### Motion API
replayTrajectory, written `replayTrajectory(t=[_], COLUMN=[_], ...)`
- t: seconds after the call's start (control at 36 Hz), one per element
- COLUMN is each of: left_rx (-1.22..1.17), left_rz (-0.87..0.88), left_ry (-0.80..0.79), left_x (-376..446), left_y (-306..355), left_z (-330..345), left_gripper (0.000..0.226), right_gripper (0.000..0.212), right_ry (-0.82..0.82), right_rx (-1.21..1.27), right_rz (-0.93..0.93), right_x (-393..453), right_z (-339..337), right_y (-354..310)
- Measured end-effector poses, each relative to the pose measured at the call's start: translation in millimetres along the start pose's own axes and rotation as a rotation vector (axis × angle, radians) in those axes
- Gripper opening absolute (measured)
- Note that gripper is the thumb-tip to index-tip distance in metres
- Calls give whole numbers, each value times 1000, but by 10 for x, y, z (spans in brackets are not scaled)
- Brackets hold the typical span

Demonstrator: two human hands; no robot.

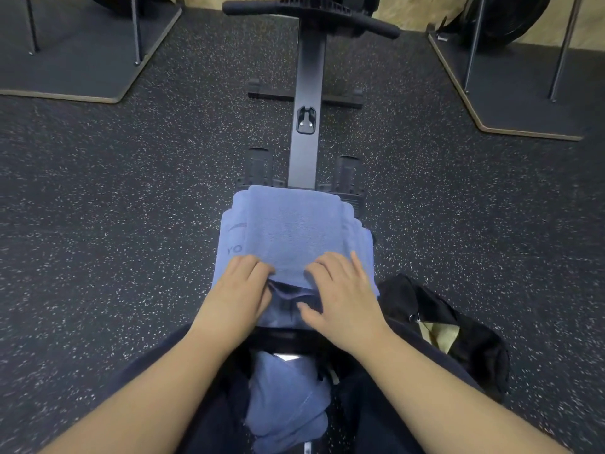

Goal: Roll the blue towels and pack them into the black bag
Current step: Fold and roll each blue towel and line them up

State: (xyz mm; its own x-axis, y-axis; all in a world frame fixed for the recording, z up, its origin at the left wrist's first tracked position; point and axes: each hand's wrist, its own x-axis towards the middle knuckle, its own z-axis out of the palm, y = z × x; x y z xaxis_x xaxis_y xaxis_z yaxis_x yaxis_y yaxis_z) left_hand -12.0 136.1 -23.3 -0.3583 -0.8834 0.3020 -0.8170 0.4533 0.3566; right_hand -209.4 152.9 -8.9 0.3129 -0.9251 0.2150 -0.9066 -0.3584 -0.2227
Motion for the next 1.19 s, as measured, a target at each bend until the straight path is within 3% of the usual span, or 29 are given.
replayTrajectory(t=[0.11, 0.31, 0.56, 0.61, 0.69, 0.81, 1.0, 1.19], left_rx=[29, -31, -171, -164, -138, -126, -92, -93], left_rz=[9, -28, -35, -21, -22, -6, 56, 5], left_ry=[36, 43, -77, -47, 4, 50, 196, 14], left_x=[26, 20, 13, 28, 59, 82, 152, 120], left_y=[31, 17, -26, -22, -30, -48, -57, -135], left_z=[-39, -95, -94, -97, -125, -151, -162, -86], left_gripper=[29, 32, 43, 43, 18, 20, 20, 18], right_gripper=[47, 19, 22, 23, 24, 32, 26, 27], right_ry=[82, 264, 210, 200, 205, 194, 202, 68], right_rx=[-113, -131, -40, 38, 123, 221, 395, 315], right_rz=[-17, -12, 135, 183, 173, 105, 44, 142], right_x=[90, 164, 79, 71, 79, 89, 123, 73], right_z=[137, 167, -50, -59, -46, -62, -124, -77], right_y=[-88, 52, 168, 159, 156, 195, 267, 294])
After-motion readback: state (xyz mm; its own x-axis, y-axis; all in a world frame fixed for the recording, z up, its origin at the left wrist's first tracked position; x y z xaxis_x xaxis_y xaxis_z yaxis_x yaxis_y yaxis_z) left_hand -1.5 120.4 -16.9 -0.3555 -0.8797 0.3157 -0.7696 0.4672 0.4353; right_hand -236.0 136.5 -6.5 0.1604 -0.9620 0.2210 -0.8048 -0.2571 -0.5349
